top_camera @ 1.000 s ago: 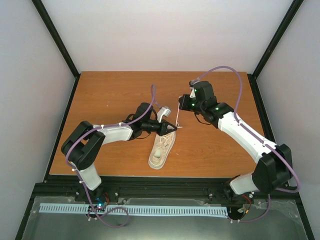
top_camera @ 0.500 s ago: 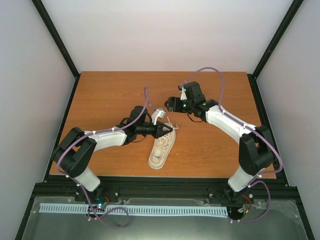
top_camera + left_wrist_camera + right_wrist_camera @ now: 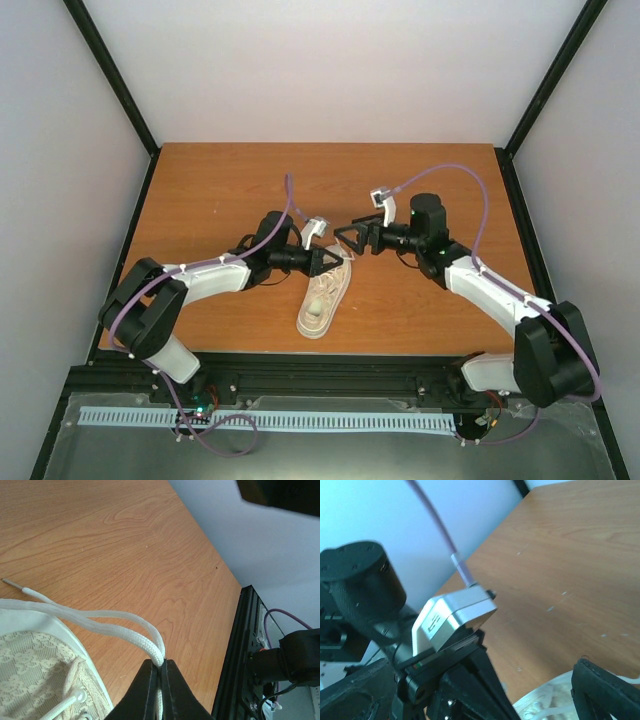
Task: Tie the shoes
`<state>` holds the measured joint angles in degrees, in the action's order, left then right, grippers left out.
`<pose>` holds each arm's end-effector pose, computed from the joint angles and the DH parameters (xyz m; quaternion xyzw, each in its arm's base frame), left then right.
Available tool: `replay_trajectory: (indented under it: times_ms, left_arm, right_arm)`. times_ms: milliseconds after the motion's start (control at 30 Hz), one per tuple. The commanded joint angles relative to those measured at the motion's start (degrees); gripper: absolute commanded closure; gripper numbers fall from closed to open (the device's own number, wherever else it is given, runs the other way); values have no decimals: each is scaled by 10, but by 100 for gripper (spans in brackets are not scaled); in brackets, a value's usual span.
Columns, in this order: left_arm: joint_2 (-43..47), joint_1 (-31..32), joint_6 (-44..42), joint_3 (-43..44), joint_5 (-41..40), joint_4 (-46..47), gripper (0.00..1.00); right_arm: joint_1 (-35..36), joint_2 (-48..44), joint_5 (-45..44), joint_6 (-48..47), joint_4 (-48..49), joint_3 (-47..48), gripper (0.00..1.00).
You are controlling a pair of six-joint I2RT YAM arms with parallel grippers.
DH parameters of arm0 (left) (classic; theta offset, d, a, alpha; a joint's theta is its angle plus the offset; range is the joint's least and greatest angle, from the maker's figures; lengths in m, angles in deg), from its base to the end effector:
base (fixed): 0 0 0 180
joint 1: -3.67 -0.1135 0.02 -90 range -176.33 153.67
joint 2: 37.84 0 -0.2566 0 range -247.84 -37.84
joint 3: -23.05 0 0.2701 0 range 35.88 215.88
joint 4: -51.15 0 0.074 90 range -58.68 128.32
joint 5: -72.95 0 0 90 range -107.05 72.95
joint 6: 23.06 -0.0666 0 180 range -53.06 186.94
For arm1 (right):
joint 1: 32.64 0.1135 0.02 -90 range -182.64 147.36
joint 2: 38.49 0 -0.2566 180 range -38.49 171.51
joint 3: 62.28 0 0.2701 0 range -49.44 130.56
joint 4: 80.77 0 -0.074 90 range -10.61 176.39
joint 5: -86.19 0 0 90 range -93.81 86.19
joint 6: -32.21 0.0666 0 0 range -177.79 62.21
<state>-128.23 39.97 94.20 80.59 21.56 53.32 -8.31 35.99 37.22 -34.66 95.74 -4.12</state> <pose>0.2632 -0.2449 0.1593 0.2277 0.8047 -0.4902 0.2457 0.2804 0.1747 0.2427 -0.2095 0.7642 0.4792 0.3776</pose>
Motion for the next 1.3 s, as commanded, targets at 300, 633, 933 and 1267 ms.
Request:
replay_trajectory:
  times_ms: [300, 633, 933, 1267]
  left_arm:
    - [31, -5, 26, 20, 18, -22, 99]
    - [38, -5, 40, 17, 17, -17, 99]
    - [37, -8, 58, 19, 19, -7, 99]
    - [36, -11, 74, 24, 24, -1, 99]
  right_arm:
    - [45, 86, 91, -4, 108, -24, 6]
    - [63, 110, 100, 16, 162, -80, 6]
    - [67, 121, 103, 19, 183, -101, 13]
    - [74, 146, 101, 18, 200, -103, 19]
